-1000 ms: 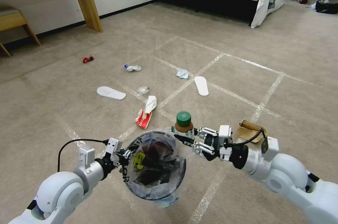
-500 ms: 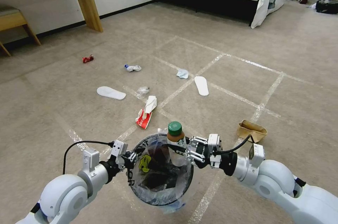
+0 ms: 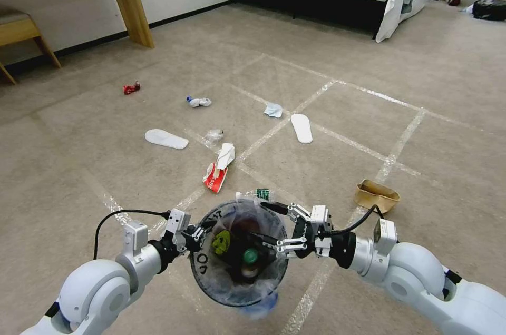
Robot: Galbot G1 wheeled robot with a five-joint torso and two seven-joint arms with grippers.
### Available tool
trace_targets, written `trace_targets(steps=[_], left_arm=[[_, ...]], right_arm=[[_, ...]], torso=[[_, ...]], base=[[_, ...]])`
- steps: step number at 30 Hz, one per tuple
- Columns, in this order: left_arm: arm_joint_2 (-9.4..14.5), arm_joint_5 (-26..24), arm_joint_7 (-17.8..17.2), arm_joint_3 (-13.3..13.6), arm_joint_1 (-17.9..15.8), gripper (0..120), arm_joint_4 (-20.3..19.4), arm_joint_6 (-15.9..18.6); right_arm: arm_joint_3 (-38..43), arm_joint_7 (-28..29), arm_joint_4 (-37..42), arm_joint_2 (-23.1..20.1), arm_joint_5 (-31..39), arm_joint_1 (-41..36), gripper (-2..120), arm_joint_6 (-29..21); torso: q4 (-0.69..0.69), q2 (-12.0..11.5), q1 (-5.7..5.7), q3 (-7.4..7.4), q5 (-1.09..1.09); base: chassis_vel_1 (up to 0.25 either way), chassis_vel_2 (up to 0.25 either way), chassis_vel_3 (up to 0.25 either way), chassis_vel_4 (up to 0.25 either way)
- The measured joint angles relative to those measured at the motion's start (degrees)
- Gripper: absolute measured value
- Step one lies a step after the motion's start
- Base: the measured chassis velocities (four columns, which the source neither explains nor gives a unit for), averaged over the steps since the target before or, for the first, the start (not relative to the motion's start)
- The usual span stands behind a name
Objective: Pick up the trash bin and place the garbage on the floor into it.
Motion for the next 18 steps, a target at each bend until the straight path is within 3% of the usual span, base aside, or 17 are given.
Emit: trace_targets(steps=[4, 12, 17, 18], left_arm=[[-0.21, 0.15, 0.03, -0.14, -0.05, 1, 0.84, -0.15], [-1.70, 0.63, -0.59, -0.91, -0.06, 1, 2.24, -0.68], [-2.25, 0.60, -1.85, -1.58, -0.08, 1, 2.81, -0.87], [-2.33, 0.56, -2.53, -2.02, -0.14, 1, 3.39, -1.07]], right_arm=[[2.79, 0.74, 0.87, -0.21, 1.52, -0.47, 100, -0.01], [15.06, 2.58, 1.70, -5.74, 8.19, -2.78, 100, 0.07], [22.16, 4.52, -1.47, -4.43, 8.82, -5.42, 100, 0.19], [25.95, 5.70, -3.21, -2.26, 7.96, -8.10, 100, 0.08]], torso=[[0.00, 0.00, 0.00, 0.00, 0.00], [0.01, 0.00, 0.00, 0.00, -0.02], [0.01, 0.00, 0.00, 0.00, 0.00], [0.01, 0.00, 0.00, 0.00, 0.01]], base=[[0.000, 0.000, 0.000, 0.000], [0.000, 0.000, 0.000, 0.000], [0.000, 0.000, 0.000, 0.000], [0.000, 0.000, 0.000, 0.000]])
